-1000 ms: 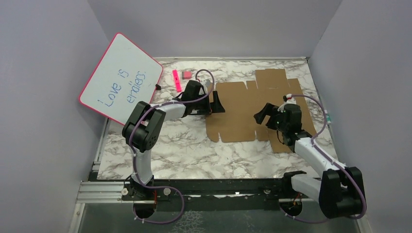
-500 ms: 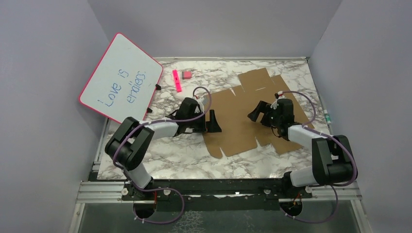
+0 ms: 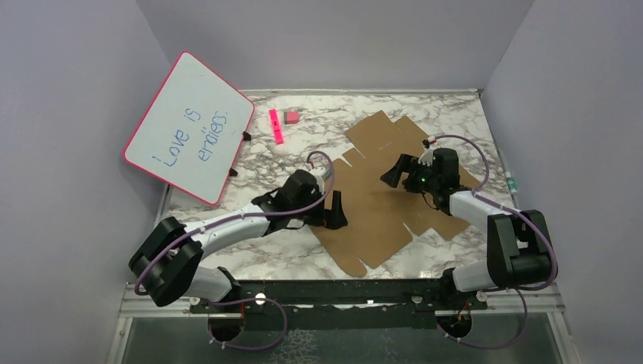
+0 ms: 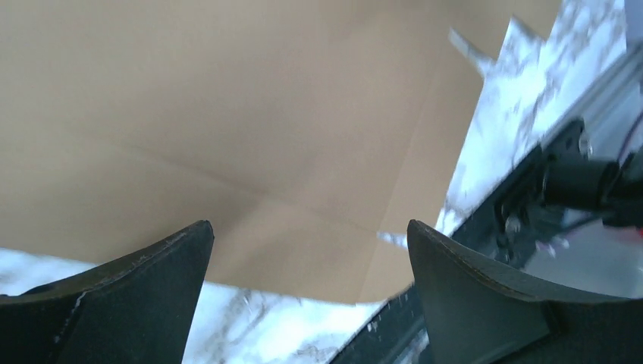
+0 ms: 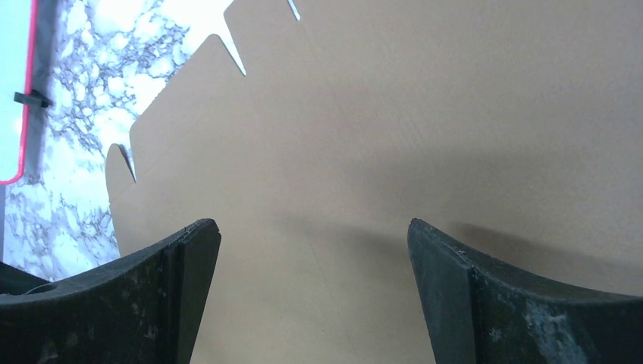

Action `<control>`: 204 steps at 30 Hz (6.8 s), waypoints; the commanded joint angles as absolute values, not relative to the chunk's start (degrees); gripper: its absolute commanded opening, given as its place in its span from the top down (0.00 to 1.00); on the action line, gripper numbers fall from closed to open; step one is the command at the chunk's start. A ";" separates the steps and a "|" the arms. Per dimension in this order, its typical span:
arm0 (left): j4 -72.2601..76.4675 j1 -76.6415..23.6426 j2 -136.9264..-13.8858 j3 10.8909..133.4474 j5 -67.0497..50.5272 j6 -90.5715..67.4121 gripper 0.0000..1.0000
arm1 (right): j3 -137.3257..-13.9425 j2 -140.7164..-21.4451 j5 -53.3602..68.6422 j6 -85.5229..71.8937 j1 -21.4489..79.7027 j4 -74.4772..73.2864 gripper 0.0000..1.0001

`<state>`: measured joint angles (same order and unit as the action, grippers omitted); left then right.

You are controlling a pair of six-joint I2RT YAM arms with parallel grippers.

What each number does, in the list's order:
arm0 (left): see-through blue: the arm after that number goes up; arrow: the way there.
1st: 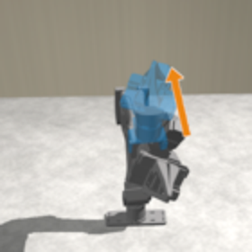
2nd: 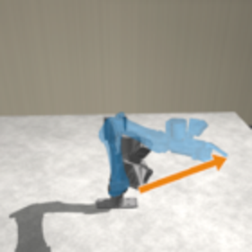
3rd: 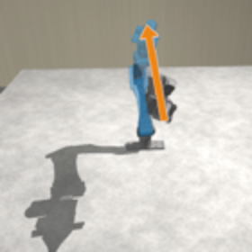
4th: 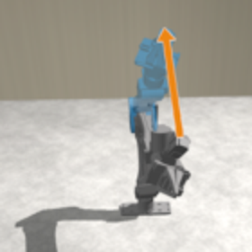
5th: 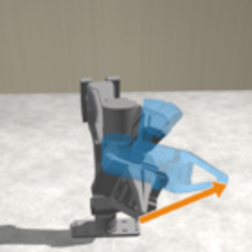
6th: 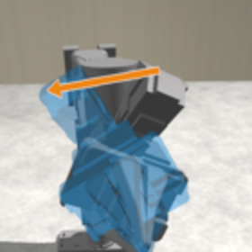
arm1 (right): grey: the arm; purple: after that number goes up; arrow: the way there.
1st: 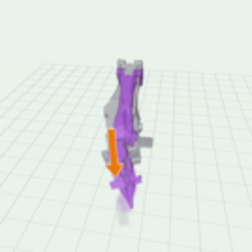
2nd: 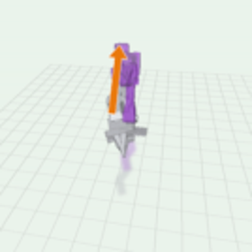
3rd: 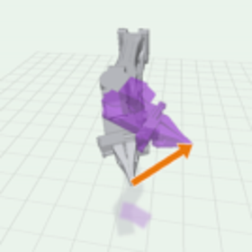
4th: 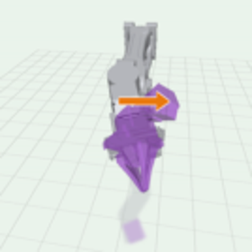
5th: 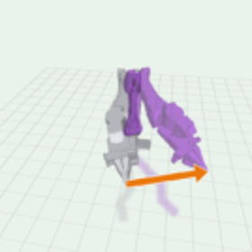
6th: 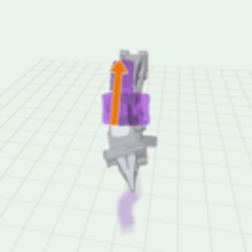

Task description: Fold the paper box

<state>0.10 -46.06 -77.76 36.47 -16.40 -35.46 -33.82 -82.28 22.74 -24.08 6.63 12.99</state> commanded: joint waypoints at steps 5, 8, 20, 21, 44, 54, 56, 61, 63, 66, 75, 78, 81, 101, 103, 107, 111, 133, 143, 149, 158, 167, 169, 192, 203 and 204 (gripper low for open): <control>-7.80 -35.95 -87.23 57.52 -2.06 -20.59 0.01 | -36.00 -81.68 24.74 -22.96 6.38 13.46 0.00; -8.42 -33.18 -95.01 64.34 -3.52 -19.47 0.01 | -35.16 -82.50 26.21 -23.95 6.39 14.75 0.00; -10.90 -31.99 -104.99 68.55 -11.61 -21.02 0.01 | -35.17 -86.38 28.21 -23.05 6.35 14.83 0.00; -10.89 -31.99 -104.56 67.30 -12.13 -21.86 0.01 | -35.30 -86.90 28.60 -22.95 6.36 14.99 0.00; -8.69 -40.46 -66.05 31.06 -4.66 -38.70 0.01 | -43.77 -96.30 37.38 -20.23 18.37 14.85 0.03; -7.82 -27.10 -69.67 42.96 -2.83 -31.54 0.01 | -48.52 -87.43 24.87 -11.92 17.09 2.59 0.00; -7.90 -24.41 -75.08 48.03 -4.48 -29.10 0.01 | -49.06 -86.84 23.46 -11.53 15.99 1.44 0.00; -8.78 -19.31 -88.87 60.45 -10.53 -23.16 0.04 | -47.30 -84.01 20.07 -13.29 14.41 2.22 0.00; -8.90 -17.40 -94.01 64.39 -12.84 -21.69 0.06 | -46.11 -82.98 19.23 -13.68 14.17 3.09 0.00; -9.85 -15.42 -100.96 70.24 -16.12 -19.25 0.10 | -45.10 -82.45 18.12 -13.89 13.69 3.77 0.00; -18.01 -13.53 -118.61 90.49 -24.71 -12.53 0.29 | -44.73 -82.00 17.09 -15.10 11.46 4.68 0.00; -19.80 -13.40 -122.83 94.13 -26.66 -11.15 0.34 | -44.64 -82.27 16.98 -15.20 10.97 5.00 0.00; -21.29 -13.43 -125.83 96.94 -27.88 -10.29 0.41 | -45.14 -83.01 17.20 -15.29 10.66 4.81 0.00; -26.33 -11.48 -118.12 90.25 -30.06 -6.27 1.00 | -45.27 -81.70 20.82 -15.73 10.68 1.50 0.00; -28.46 -11.14 -116.73 88.83 -29.45 -4.67 1.00 | -45.17 -81.22 20.26 -15.67 10.66 0.97 0.00; -32.83 -10.90 -115.02 87.09 -28.20 -1.81 1.00 | -45.42 -80.63 19.45 -15.35 10.63 0.10 0.00; -35.90 -10.90 -113.56 85.95 -27.57 -0.58 1.00 | -46.12 -81.16 15.53 -15.03 10.63 -2.56 0.00; -35.75 -9.30 -101.97 71.34 -20.75 -5.51 1.00 | -43.83 -85.95 5.25 -18.44 2.74 -3.68 0.04; -32.44 -9.23 -94.04 60.95 -17.76 -8.96 0.99 | -43.50 -89.39 12.61 -17.99 1.35 -3.10 0.11; -31.09 -9.24 -87.95 57.18 -15.32 -10.64 0.82 | -43.35 -88.87 16.58 -16.97 1.41 -3.86 0.15; -29.90 -9.07 -89.30 67.47 -12.27 -12.43 0.43 | -46.91 -86.35 20.50 -15.91 1.41 -0.63 0.12; -28.91 -9.17 -104.42 80.91 -19.90 -14.88 0.37 | -55.27 -95.49 23.43 -16.42 1.41 1.69 0.15; -28.79 -9.21 -107.10 82.42 -19.63 -15.12 0.36 | -56.88 -97.39 23.35 -16.34 1.42 2.40 0.15; -26.29 -9.22 -114.83 82.74 -17.74 -16.29 0.34 | -71.94 -120.18 41.37 -23.11 1.44 6.10 0.37; -23.28 -9.80 -116.56 80.29 -20.30 -18.10 0.34 | -71.93 -117.94 41.58 -22.07 2.07 4.01 0.74; -23.09 -9.96 -116.58 80.01 -20.23 -18.15 0.34 | -71.83 -116.93 40.24 -21.67 2.21 3.30 0.77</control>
